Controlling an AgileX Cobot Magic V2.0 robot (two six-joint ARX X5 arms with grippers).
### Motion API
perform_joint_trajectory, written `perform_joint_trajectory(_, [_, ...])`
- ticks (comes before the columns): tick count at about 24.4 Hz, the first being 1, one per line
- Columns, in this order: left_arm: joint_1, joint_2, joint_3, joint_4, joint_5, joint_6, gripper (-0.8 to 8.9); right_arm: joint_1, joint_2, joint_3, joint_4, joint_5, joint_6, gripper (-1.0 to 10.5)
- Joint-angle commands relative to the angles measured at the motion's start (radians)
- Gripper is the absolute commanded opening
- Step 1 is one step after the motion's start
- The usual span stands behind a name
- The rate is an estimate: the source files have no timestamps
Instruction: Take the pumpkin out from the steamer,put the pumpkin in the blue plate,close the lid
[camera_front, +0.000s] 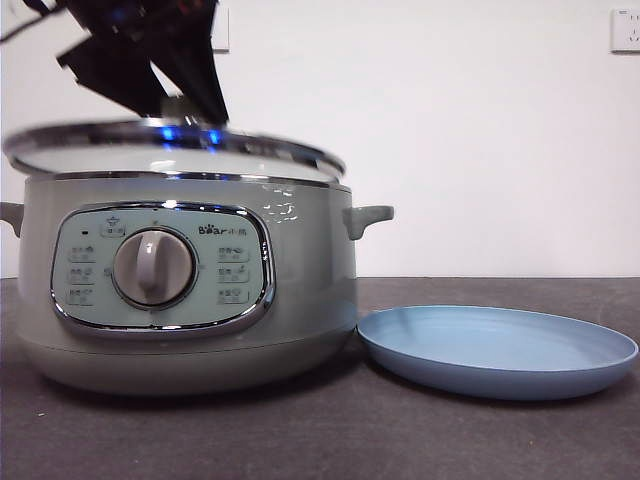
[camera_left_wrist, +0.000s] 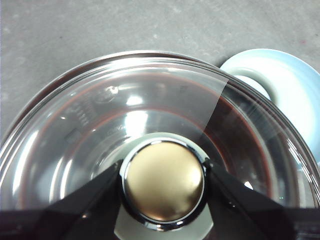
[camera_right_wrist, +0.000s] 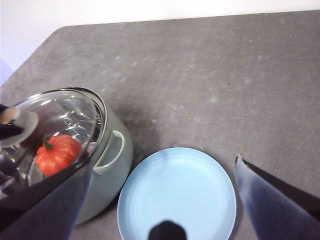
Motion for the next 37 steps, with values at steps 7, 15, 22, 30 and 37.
perform_joint_trajectory(7, [-0.002, -0.257, 0.039, -0.010, -0.086, 0.003, -0.08, 0.023, 0.071, 0.002, 0.040, -0.182, 0.044, 4.7])
perform_joint_trajectory(15, [-0.002, -0.485, 0.039, -0.129, -0.315, 0.003, -0.08, 0.241, 0.253, 0.002, 0.181, -0.192, 0.066, 4.7])
perform_joint_trajectory(22, [-0.002, -0.618, 0.049, -0.190, -0.501, 0.004, -0.08, 0.471, 0.489, 0.084, 0.291, -0.097, 0.069, 4.7])
perform_joint_trajectory(30, [-0.002, -0.680, 0.083, -0.299, -0.611, 0.004, -0.08, 0.699, 0.898, 0.531, 0.061, 0.209, -0.174, 5.7])
perform_joint_trajectory(37, [-0.002, -0.680, 0.083, -0.321, -0.613, 0.004, -0.08, 0.750, 1.149, 0.743, -0.042, 0.303, -0.306, 5.7])
